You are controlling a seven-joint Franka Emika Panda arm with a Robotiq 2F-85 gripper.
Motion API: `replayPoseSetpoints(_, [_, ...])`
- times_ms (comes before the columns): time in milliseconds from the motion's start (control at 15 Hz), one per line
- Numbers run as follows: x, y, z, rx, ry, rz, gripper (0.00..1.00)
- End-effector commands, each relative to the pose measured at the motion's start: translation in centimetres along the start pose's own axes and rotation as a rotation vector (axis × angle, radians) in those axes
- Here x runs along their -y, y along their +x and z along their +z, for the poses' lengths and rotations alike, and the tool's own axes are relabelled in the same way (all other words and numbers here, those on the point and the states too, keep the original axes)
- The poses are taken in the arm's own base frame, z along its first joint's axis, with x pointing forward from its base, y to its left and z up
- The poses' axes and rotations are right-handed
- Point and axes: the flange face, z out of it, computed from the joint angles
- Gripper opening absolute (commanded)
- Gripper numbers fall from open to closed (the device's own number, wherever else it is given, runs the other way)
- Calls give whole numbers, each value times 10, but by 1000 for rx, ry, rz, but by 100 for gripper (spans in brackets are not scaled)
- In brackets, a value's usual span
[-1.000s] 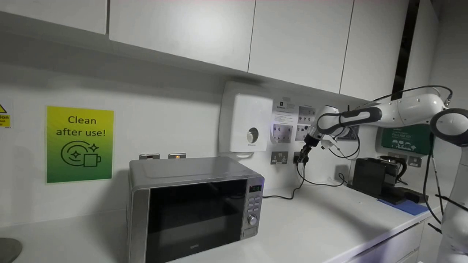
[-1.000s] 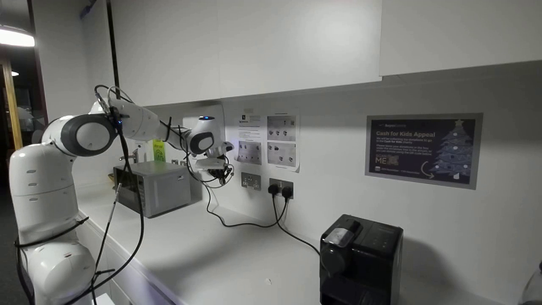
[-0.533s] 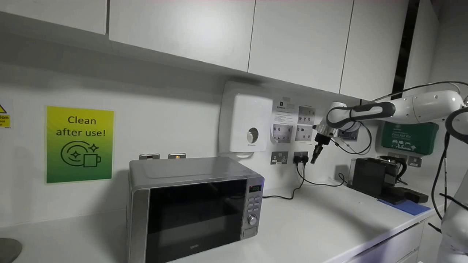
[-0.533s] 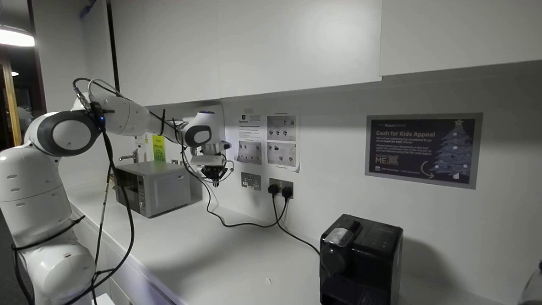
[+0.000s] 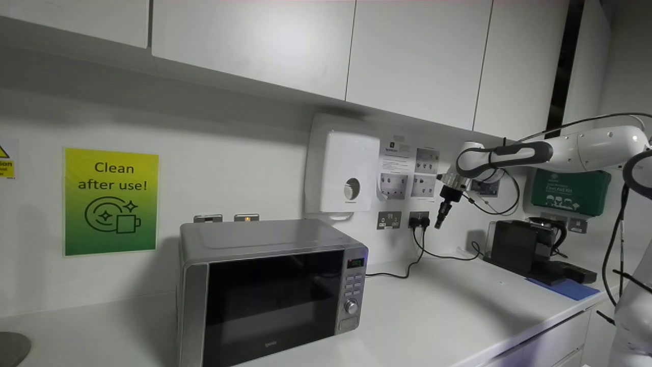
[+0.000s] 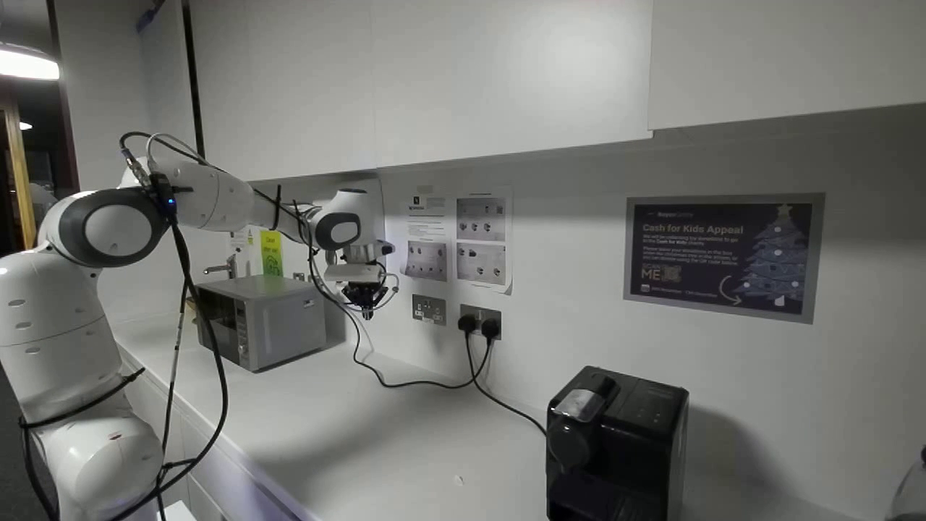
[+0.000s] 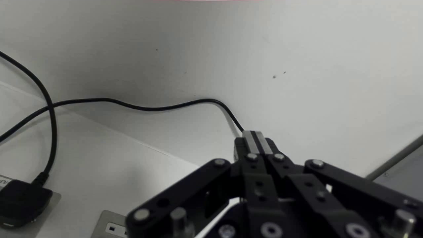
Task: Press a switch on the bottom left wall socket.
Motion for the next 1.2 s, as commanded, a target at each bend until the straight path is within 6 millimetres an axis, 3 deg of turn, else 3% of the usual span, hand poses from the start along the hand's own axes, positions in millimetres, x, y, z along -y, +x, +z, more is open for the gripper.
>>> replayPoseSetpoints(0, [0, 0, -1, 1, 0, 0, 1])
replayPoseSetpoints(467, [7, -20, 8, 47, -16, -61, 0])
replayPoseSetpoints(867, [27, -58, 11, 97, -10, -230, 0])
replayPoseSetpoints(1133, [39, -82, 2, 91, -9, -323, 0])
